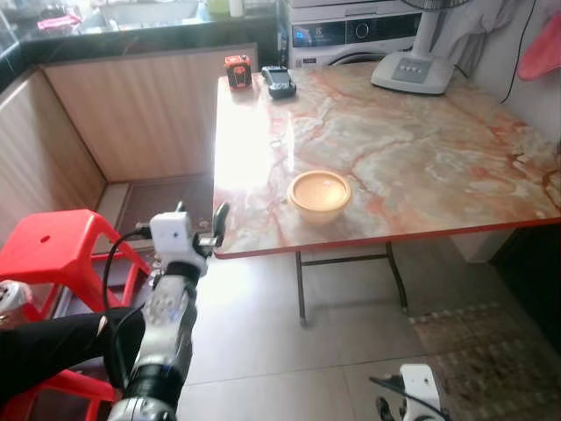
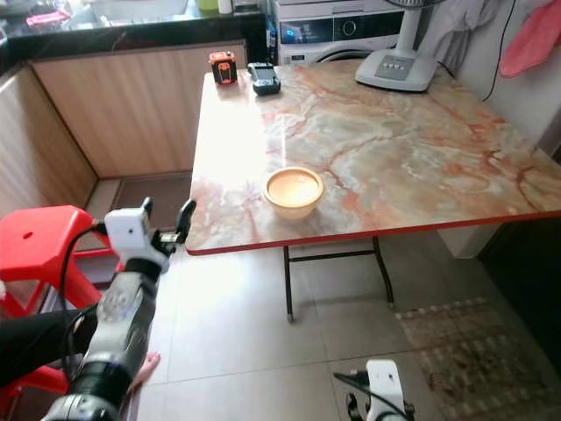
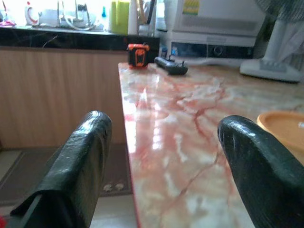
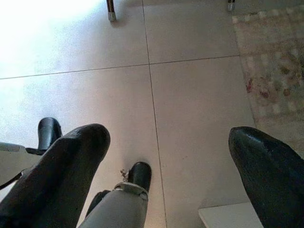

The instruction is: Restocking fridge

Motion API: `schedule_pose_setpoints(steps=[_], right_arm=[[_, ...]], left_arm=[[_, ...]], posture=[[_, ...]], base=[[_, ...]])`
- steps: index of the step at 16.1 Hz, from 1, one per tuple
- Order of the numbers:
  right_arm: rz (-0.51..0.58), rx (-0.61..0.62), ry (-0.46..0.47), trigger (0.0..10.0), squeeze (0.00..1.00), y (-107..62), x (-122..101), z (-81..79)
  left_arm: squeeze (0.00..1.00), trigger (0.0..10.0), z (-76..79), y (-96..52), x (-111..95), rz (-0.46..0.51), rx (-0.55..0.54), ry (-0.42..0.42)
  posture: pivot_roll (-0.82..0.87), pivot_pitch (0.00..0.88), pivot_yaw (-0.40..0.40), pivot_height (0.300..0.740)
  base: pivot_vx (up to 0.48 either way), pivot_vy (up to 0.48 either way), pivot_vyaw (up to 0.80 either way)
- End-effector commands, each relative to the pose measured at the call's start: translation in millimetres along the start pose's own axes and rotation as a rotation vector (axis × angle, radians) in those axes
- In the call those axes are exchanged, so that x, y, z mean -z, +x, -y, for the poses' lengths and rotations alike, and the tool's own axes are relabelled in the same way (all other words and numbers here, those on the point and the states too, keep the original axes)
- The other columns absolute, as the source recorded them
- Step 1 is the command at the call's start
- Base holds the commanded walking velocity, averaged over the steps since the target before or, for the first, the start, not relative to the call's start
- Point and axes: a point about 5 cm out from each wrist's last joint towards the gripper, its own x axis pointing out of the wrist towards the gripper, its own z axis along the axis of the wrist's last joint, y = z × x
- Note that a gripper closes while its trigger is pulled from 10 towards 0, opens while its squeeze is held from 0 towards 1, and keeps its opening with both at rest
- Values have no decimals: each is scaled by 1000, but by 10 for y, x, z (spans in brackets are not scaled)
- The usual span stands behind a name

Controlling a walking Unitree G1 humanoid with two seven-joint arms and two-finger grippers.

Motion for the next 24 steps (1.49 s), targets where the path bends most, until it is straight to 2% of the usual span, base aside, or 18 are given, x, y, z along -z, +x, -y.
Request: schedule_pose_setpoints(steps=[1, 4, 5, 7, 9, 12, 14, 16, 18, 22, 24], right_arm=[[-3, 11, 14, 10000, 0, -7, 52, -30], [-19, 10, 35, 10000, 0, -12, 102, -61], [-28, -2, 24, 10000, 0, -15, 132, -101], [-28, 1, 14, 10000, 0, -19, 160, -133], [-23, 2, -21, 10000, 0, -21, 163, -138], [-31, 47, 63, 10000, 0, -37, 216, -74], [-40, 81, 146, 10000, 0, -47, 254, -45], [-37, 72, 146, 10000, 0, -46, 256, -68], [-39, 73, 149, 10000, 0, -47, 265, -81], [-36, 85, 194, 10000, 0, -54, 292, -98], [-37, 77, 185, 10000, 0, -53, 290, -100]], left_arm=[[0, 10000, -13, -39, -37, 5, 7, 30], [0, 10000, 4, -126, -7, -4, 11, 50], [0, 10000, 116, -255, 72, -34, 80, 74], [0, 10000, 204, -417, 113, -57, 119, 86], [0, 10000, 282, -512, 146, -69, 164, 116], [0, 10000, 279, -407, 45, -27, 89, 111], [0, 10000, 187, -306, -68, 9, 44, 159], [0, 10000, 59, -262, -132, 18, -7, 169], [0, 10000, 19, -247, -148, 20, -22, 174], [0, 10000, 96, -199, -146, 1, 26, 148], [0, 10000, 123, -191, -149, 1, 33, 141]], posture=[[-121, 0, 106, 740], [-133, 0, 121, 740], [-145, 0, 134, 740], [-162, 0, 137, 740], [-162, 0, 131, 740], [-94, 0, 126, 740], [-73, 0, 130, 740], [-74, 0, 131, 740], [-78, 0, 134, 740], [-91, 0, 149, 740], [-85, 0, 146, 740]], base=[[0, 0, 0], [0, 0, 0], [0, 0, 0], [0, 0, 0], [0, 0, 0], [0, 0, 0], [0, 0, 0], [0, 0, 0], [0, 0, 0], [63, 0, 0], [264, 0, 0]])
